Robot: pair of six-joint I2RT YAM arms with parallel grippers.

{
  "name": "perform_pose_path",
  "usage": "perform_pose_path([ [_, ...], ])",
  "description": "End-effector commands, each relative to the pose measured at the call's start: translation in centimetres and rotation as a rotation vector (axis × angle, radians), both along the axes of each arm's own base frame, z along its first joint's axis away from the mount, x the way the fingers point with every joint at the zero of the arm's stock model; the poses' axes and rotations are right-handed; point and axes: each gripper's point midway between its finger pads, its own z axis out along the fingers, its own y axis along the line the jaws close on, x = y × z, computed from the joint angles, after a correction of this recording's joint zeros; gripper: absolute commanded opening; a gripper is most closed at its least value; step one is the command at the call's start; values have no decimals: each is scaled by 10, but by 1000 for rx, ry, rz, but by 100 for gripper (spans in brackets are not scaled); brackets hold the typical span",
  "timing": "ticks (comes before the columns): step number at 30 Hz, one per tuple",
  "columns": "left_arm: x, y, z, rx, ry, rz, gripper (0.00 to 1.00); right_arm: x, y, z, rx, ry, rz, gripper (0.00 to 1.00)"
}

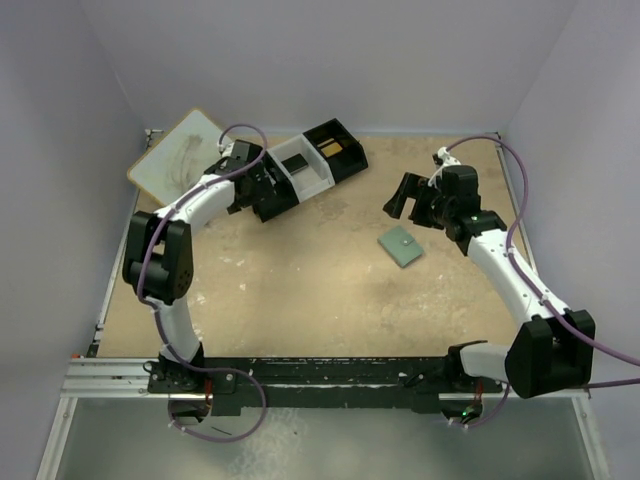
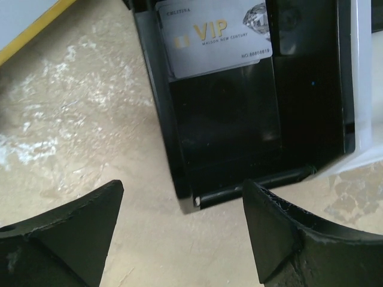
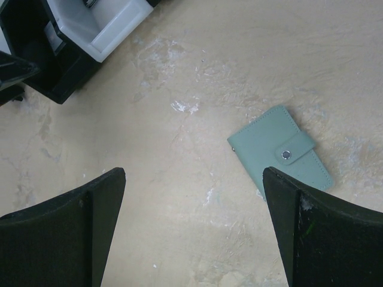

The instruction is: Take the credit cards out of the card holder

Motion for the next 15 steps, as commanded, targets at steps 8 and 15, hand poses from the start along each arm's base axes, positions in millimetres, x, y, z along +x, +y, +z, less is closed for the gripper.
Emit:
perform_pose_path([
  [8,46,-12,12,-31,-102,49,65,-5,-3,-10,5,50,-22,100],
  [15,39,-7,2,1,-73,44,53,-1,-9,-20,-25,81,-44,100],
])
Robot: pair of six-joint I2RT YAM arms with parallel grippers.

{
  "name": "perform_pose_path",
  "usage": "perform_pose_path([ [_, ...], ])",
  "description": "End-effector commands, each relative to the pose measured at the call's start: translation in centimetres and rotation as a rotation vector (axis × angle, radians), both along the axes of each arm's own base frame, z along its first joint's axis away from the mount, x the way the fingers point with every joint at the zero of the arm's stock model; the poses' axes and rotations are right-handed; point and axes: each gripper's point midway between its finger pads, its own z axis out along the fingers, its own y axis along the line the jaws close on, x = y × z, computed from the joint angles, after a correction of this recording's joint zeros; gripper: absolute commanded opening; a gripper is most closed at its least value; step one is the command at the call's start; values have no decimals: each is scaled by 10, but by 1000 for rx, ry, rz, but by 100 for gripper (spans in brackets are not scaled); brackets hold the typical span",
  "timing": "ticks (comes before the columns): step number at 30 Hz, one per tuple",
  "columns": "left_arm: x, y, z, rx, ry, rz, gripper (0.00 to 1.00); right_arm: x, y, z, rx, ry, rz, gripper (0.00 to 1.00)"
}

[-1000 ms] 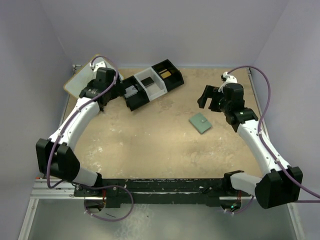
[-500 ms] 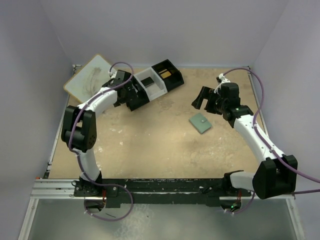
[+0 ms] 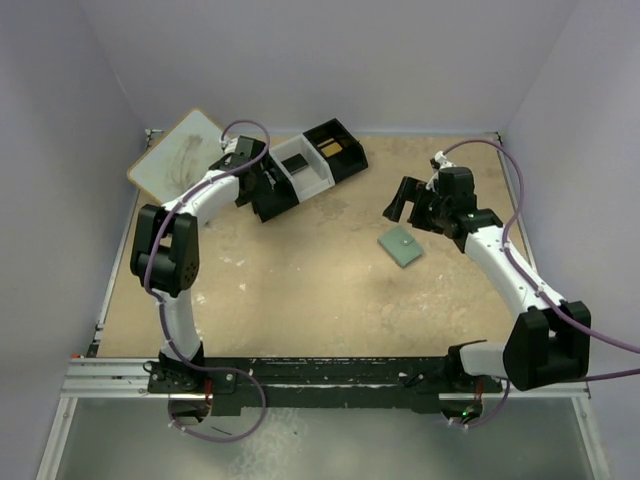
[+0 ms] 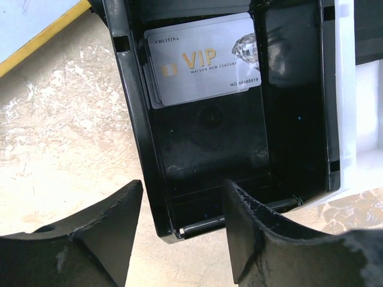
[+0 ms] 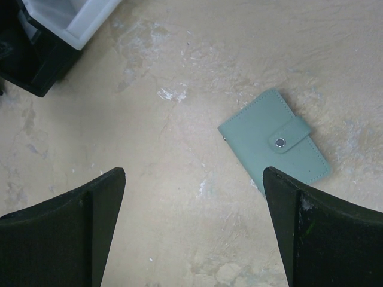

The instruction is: Take the credit cards out of the card holder

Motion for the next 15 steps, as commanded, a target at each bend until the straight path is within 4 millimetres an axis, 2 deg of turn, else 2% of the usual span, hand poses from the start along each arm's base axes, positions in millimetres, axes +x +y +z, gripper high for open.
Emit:
perform_pose_path([
  [1,9,0,11,8,-48,10,52,4,-8,-4,-25,13,-38,100],
  [7,2,2,10,15,-37,0,45,7,-10,-8,-35,21,-47,100],
  [13,-4,5,6,33,-20,-13,30,1,-18,-18,-73,65,-78,100],
  [15,-5,5,7,37,-18,-15,28,2,-28,-23,-103,88,-136,100],
])
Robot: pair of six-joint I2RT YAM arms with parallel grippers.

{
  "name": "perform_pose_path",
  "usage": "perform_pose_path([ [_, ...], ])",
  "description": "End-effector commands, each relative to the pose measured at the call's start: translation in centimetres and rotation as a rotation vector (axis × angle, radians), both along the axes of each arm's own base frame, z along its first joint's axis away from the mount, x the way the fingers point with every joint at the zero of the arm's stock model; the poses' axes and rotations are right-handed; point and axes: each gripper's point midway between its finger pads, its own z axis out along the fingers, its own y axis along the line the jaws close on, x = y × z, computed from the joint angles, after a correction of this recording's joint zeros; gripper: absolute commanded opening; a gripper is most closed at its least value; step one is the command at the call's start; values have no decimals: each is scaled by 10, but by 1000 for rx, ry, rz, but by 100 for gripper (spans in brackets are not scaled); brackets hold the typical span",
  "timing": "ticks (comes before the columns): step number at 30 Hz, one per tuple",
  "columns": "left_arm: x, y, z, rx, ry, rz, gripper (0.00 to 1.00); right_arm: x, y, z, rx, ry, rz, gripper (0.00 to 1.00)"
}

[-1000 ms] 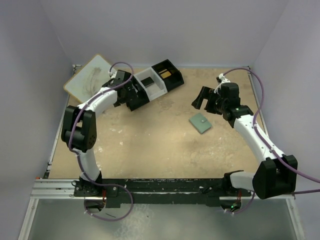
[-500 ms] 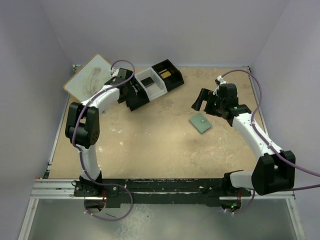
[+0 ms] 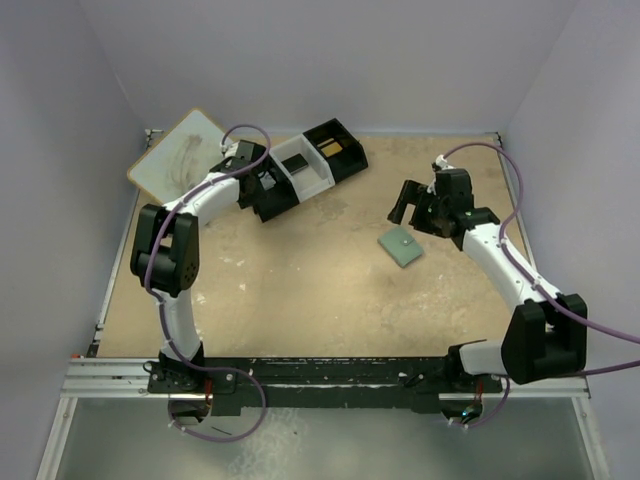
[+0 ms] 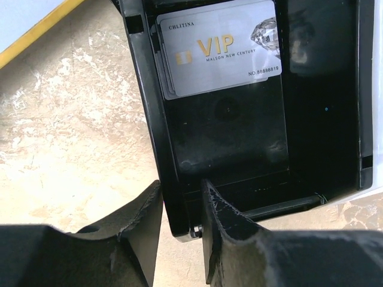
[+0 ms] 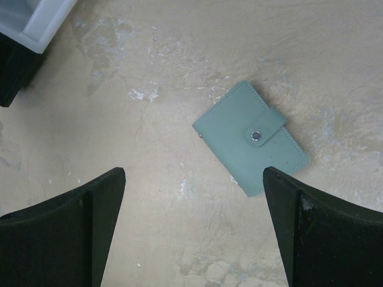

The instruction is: Take the credit cards out of the card holder

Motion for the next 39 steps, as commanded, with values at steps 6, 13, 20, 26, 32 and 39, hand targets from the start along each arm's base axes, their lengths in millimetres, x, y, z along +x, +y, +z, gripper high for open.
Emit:
perform_pose_path([
  [6,-2,3,18,29,-39,-34,14,5,-30,-32,-131,131,-146,100],
  [13,-15,3,21,36,-15,-90,11,10,-34,-61,-181,203,-143,100],
  [20,-34,-4,19,9,14,-180,10,18,-42,-80,-251,250,-143,100],
  [26,-54,-11,11,25,69,-301,8,34,-49,-82,-318,226,-120,100],
  [32,-62,-10,11,44,91,-339,7,43,-37,-101,-297,254,-48,95],
  [39,-69,-3,12,75,106,-349,7,2,-24,-117,-188,296,-50,76],
])
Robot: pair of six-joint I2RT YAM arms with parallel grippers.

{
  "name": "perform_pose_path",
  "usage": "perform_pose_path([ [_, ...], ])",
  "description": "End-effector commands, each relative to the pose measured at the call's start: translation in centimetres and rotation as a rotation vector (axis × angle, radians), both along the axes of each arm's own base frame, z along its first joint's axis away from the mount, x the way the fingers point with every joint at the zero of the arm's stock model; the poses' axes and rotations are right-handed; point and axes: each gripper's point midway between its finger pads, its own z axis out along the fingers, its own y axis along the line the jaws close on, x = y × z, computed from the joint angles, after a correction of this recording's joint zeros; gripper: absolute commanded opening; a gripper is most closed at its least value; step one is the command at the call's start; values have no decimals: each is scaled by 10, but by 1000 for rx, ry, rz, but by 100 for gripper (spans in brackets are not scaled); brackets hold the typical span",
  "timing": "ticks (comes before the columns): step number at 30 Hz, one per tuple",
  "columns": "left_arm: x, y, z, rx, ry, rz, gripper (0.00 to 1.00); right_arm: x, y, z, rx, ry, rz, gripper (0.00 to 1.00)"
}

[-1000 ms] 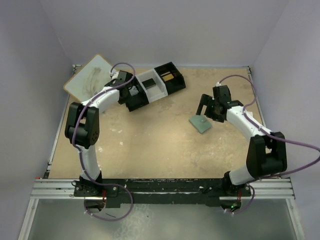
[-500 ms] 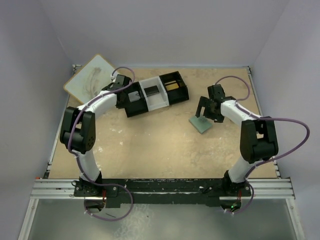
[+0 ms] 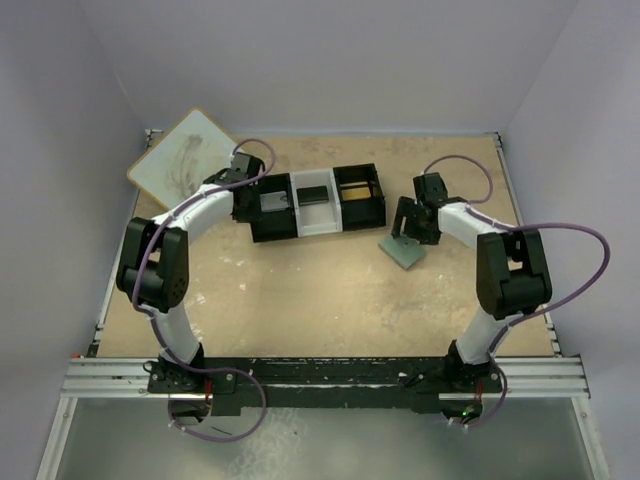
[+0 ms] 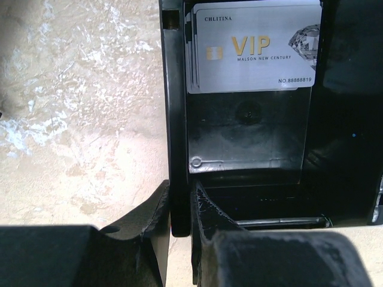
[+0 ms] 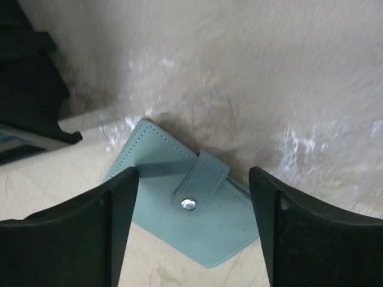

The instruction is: Take the credit cards out of the card holder

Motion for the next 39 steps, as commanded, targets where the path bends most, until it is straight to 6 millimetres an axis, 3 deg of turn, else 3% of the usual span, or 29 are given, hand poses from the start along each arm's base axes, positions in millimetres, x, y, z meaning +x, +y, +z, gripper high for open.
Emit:
perform_pose_path([
  [1,-12,-2,17,1,-4,-59,7,-31,13,-2,88,21,7,72],
  [7,-10,-11,21,-47,-15,-70,7,-86,48,-11,238,76,25,66],
  [12,-13,-29,22,-112,-16,-112,7,-129,92,-11,368,102,34,63],
  [18,-15,-41,13,-155,-2,-138,8,-156,110,-12,438,97,-3,64],
  [25,-15,-57,13,-170,-9,-150,8,-168,118,-8,499,60,54,65],
  [28,-18,-52,8,-162,-7,-84,10,-171,116,-9,456,57,120,67],
  [31,-18,-54,8,-196,-21,-40,11,-165,99,-4,343,28,108,69],
  [39,-20,-55,10,-217,-50,13,12,-139,81,7,193,-5,53,70],
])
